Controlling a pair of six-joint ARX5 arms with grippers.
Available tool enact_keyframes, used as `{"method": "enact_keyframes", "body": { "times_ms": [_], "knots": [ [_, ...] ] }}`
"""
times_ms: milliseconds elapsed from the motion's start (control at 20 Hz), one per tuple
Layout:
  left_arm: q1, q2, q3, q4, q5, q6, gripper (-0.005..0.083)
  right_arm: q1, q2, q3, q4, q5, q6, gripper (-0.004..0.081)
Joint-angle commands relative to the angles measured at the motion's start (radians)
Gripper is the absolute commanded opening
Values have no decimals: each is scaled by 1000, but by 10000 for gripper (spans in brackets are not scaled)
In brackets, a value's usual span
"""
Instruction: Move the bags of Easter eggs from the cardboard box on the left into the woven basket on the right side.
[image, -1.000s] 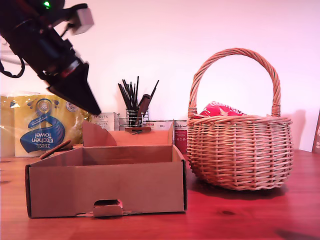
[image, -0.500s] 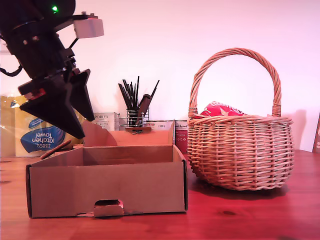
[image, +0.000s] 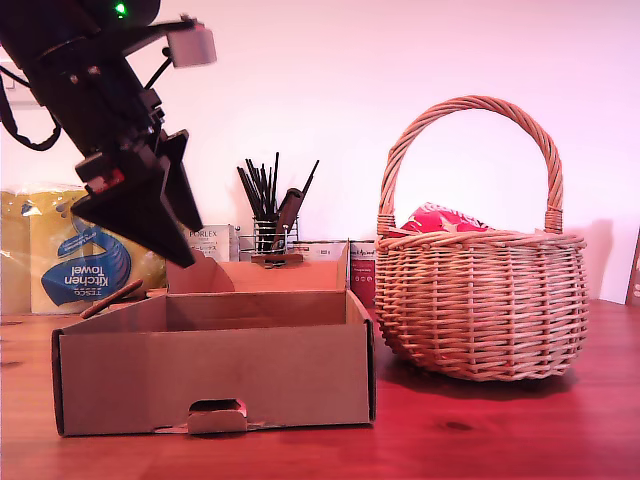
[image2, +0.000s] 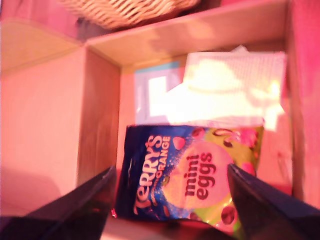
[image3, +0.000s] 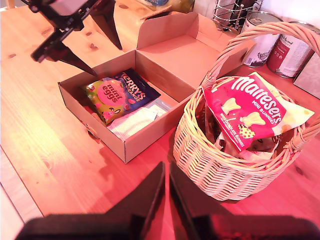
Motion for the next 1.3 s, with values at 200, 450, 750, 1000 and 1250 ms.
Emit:
{"method": "enact_keyframes", "body": {
  "times_ms": [200,450,750,1000,1250],
  "knots": [
    [-2,26,-4,-8,0,7,758,15,-4,-5,3,-3,-5,-13],
    [0,111,-4,-19,-5,63,758,38,-4,-5,-1,-3,-6,-13],
    [0,196,-4,-33,-12,90,758,39,-4,-5,-5,-3,-6,-13],
    [0,243,-4,-54,-11,102,758,43,-4,-5,-9,-3,-6,-13],
    [0,285,-4,-59,-10,128,758,64,-4,-5,-13,-3,-17,-13]
  ]
}}
